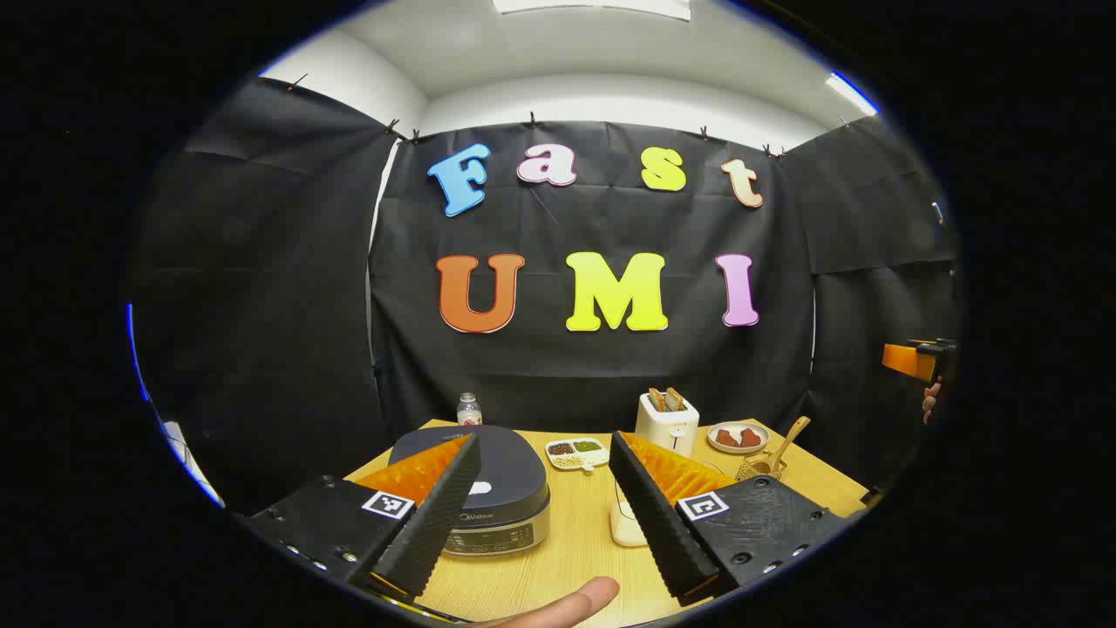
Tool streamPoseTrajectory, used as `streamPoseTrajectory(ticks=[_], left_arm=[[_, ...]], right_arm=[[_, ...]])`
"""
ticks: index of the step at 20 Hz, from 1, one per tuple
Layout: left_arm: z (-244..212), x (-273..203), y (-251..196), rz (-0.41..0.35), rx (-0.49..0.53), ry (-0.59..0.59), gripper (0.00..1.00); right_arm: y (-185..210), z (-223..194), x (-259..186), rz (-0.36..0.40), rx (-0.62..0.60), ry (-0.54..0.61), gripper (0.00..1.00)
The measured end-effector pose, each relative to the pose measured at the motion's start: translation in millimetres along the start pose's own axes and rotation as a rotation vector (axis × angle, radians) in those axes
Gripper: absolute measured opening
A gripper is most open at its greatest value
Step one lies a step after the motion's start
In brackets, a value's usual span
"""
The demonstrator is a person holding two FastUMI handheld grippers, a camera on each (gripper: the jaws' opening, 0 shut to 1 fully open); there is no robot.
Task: Close the left gripper, press the button to open the rice cooker; take a wooden spoon from the chopstick holder with the right hand, scoop a spoonful of rice and pour it into the rice cooker, then put the wooden spoon back into the chopstick holder.
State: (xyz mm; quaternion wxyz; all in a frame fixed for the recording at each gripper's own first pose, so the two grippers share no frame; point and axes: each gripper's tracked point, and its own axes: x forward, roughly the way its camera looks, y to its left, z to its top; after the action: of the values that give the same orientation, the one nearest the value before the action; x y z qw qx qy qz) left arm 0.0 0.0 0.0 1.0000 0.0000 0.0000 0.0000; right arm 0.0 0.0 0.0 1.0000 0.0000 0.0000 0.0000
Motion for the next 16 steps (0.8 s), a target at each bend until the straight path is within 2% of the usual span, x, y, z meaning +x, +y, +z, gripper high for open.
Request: streamPoseTrajectory(ticks=[5, 15, 16], left_arm=[[1, -1, 1, -0.012, 0.005, 0.001, 0.95], [14, -3, 4, -0.018, -0.036, -0.035, 0.95], [17, -2, 5, -0.022, -0.039, -0.046, 0.92]], right_arm=[[-21, 11, -7, -0.022, 0.005, -0.024, 1.0], [-22, 6, -14, 0.005, 0.014, -0.028, 1.0], [-20, 4, -13, 0.013, 0.021, -0.021, 1.0]])
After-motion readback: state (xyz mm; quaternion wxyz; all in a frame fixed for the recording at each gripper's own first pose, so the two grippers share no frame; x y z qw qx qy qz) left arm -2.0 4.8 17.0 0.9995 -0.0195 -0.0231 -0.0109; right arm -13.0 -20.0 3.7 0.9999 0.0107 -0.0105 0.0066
